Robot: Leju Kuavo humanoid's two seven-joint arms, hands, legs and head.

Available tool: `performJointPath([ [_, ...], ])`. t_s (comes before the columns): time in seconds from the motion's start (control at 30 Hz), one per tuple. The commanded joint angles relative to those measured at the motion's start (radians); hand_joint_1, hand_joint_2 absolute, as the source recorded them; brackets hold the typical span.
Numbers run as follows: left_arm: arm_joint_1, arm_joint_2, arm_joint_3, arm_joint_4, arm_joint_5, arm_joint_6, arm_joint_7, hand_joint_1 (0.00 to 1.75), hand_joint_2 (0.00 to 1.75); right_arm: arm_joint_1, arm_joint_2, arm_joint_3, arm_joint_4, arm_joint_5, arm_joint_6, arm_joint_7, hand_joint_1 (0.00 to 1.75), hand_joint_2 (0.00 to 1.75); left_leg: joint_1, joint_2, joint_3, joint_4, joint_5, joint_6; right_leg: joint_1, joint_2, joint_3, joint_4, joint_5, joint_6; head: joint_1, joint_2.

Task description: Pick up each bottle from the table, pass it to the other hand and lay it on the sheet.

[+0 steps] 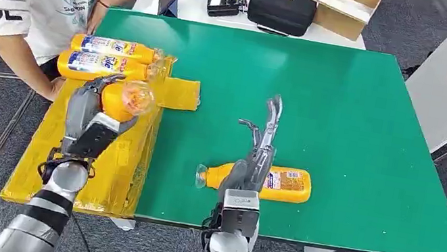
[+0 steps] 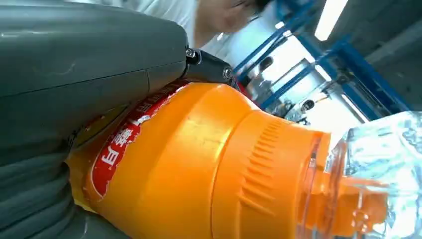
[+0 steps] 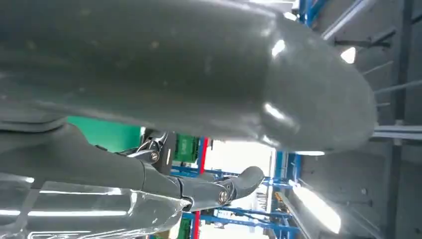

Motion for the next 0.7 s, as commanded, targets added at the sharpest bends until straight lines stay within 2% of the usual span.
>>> performJointPath([
  [0.03, -0.211, 0.045, -0.006, 0.389, -0.187, 0.01, 0.05, 1.75, 1.75, -0.025, -0.029, 0.047, -0.032, -0.039, 0.004, -0.001, 0.0, 0.0, 0.001, 0.001, 0.004, 0.0, -0.001, 0.0, 0.001, 0.0, 0.004, -0.001, -0.001, -0.002, 0.0, 0.0],
  [0.23, -0.243, 0.072, -0.028, 0.531, -0.281, 0.006, 0.099, 1.75, 1.75, -0.026, -0.022, 0.038, 0.011, -0.047, 0.043, -0.001, 0.0, 0.0, 0.0, 0.002, 0.004, -0.001, -0.001, 0.0, 0.0, 0.001, 0.004, -0.001, -0.001, -0.002, 0.0, 0.0],
  [0.27, -0.243, 0.073, -0.027, 0.533, -0.281, 0.007, 0.097, 1.75, 1.75, -0.026, -0.022, 0.037, 0.014, -0.048, 0.047, -0.001, 0.0, 0.0, 0.0, 0.004, 0.008, -0.001, -0.003, 0.0, 0.001, 0.002, 0.007, -0.001, -0.002, -0.003, 0.0, 0.0],
  [0.3, -0.245, 0.076, -0.031, 0.542, -0.298, 0.007, 0.106, 1.75, 1.75, -0.025, -0.02, 0.035, 0.015, -0.049, 0.055, -0.001, 0.0, 1.75, 0.0, 0.004, 0.008, 0.0, -0.003, 0.0, 0.001, 0.002, 0.007, -0.001, -0.002, -0.004, 0.0, 0.0],
  [0.33, -0.245, 0.079, -0.036, 0.55, -0.309, 0.002, 0.113, 1.75, 1.75, -0.024, -0.02, 0.033, 0.016, -0.048, 0.057, -0.001, 0.0, 1.75, 0.0, 0.003, 0.004, -0.001, -0.001, 0.0, 0.001, 0.002, 0.003, -0.001, 0.0, -0.002, 0.0, 0.0],
  [0.57, -0.247, 0.082, -0.036, 0.555, -0.311, -0.01, 0.118, 1.75, 1.75, -0.024, -0.019, 0.032, 0.016, -0.047, 0.058, -0.001, 0.0, 1.75, 0.001, 0.003, 0.005, 0.0, -0.002, 0.001, 0.001, 0.001, 0.005, -0.001, -0.001, -0.003, 0.0, 0.0],
  [0.7, -0.247, 0.083, -0.023, 0.582, -0.306, -0.085, 0.125, 1.75, 1.75, -0.022, -0.017, 0.028, 0.022, -0.041, 0.076, -0.001, 0.0, 1.75, 0.0, 0.002, 0.004, 0.0, -0.002, 0.001, 0.001, 0.001, 0.004, -0.001, -0.001, -0.003, 0.0, 0.0],
])
